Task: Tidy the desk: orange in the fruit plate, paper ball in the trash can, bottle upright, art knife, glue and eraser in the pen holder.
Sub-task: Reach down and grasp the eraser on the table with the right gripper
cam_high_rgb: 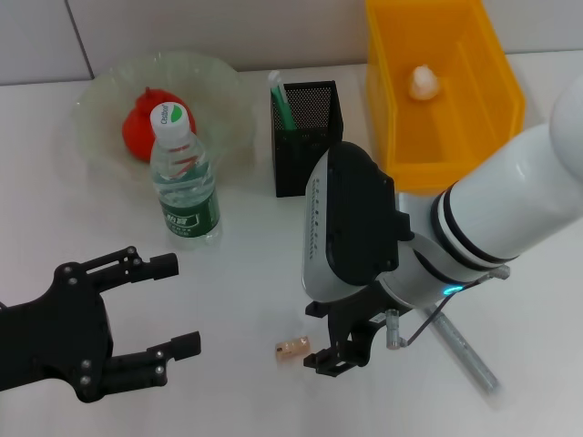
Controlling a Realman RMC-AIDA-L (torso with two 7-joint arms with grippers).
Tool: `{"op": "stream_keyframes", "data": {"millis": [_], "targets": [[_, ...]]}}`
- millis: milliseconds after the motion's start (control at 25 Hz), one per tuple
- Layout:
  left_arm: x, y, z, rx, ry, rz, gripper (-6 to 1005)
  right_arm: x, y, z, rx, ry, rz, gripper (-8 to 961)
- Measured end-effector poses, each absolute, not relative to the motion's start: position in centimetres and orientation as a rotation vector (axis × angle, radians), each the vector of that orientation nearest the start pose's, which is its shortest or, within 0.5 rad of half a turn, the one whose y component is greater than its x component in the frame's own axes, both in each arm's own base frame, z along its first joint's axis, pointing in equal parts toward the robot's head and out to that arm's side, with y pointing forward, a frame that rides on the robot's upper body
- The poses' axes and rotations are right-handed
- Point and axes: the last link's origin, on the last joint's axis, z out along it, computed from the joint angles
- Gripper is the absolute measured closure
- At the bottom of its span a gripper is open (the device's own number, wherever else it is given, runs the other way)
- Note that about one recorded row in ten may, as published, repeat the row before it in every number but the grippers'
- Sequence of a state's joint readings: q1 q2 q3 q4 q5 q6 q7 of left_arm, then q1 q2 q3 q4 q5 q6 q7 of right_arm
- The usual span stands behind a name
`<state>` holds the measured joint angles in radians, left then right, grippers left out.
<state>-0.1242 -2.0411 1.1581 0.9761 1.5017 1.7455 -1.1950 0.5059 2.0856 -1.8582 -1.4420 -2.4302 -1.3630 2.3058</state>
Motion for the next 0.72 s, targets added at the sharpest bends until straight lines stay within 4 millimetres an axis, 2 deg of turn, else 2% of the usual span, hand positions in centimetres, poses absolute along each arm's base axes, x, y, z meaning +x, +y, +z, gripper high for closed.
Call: {"op": "stream_keyframes", "data": {"millis": [720], "targets": [[-25.7,23.5,2.2,-2.778,-0.186,-0.961,208,13.8,29.0,-9.6,-2.981,0.110,-0.487,346]]}}
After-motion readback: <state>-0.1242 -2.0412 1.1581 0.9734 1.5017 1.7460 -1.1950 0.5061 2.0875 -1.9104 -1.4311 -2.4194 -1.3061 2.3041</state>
